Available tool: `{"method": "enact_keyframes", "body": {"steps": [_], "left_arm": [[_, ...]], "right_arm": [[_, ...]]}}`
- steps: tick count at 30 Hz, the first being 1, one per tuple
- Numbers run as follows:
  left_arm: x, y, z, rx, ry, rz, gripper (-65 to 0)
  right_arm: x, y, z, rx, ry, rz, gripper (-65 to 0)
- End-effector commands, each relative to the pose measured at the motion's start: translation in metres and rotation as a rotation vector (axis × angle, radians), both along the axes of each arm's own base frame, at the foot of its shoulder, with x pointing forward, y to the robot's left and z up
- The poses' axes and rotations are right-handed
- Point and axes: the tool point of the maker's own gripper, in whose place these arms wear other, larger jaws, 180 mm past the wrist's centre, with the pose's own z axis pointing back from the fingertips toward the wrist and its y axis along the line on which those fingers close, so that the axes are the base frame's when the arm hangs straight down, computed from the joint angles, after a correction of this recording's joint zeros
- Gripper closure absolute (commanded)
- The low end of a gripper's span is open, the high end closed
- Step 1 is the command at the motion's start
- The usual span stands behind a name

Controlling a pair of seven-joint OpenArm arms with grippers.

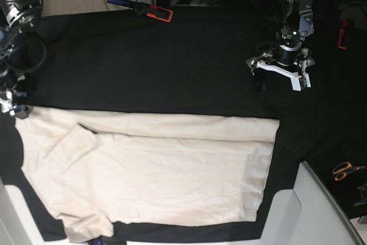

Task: Fold the T-shirt properly
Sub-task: 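Release the folded edge and raise both grippers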

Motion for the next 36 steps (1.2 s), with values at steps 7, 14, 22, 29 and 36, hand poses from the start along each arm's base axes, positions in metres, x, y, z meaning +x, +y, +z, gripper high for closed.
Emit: {"method": "enact_keyframes", "body": {"steps": [7,14,22,29,36], "left_arm": [[0.008,-0.002,0.009,0.004,-0.041,-0.012,-65.0],[0.008,-0.002,0.009,0.004,-0.041,-0.012,-65.0],[0.009,0.002,0.011,0.01,-0.044,-0.006,-65.0],[0.012,-0.001,0.012,0.008,-0.05,-0.014,-65.0],[0.015,-0.001,0.015,0.006,-0.06,-0.011,-65.0]], "right_arm": [[0.017,-0.019,0.021,-0.041,-0.064,-0.029,-35.6],[0.033,-0.017,0.032,-0.033,-0.102,-0.034,-35.6],[0.037,-0.009,0.018,0.028,-0.094,-0.076,-35.6],[0.033,-0.006,0.008,0.049,-0.081,-0.105,-35.6],[0.033,-0.007,0.008,0.05,-0.079,-0.111,-15.2]]}}
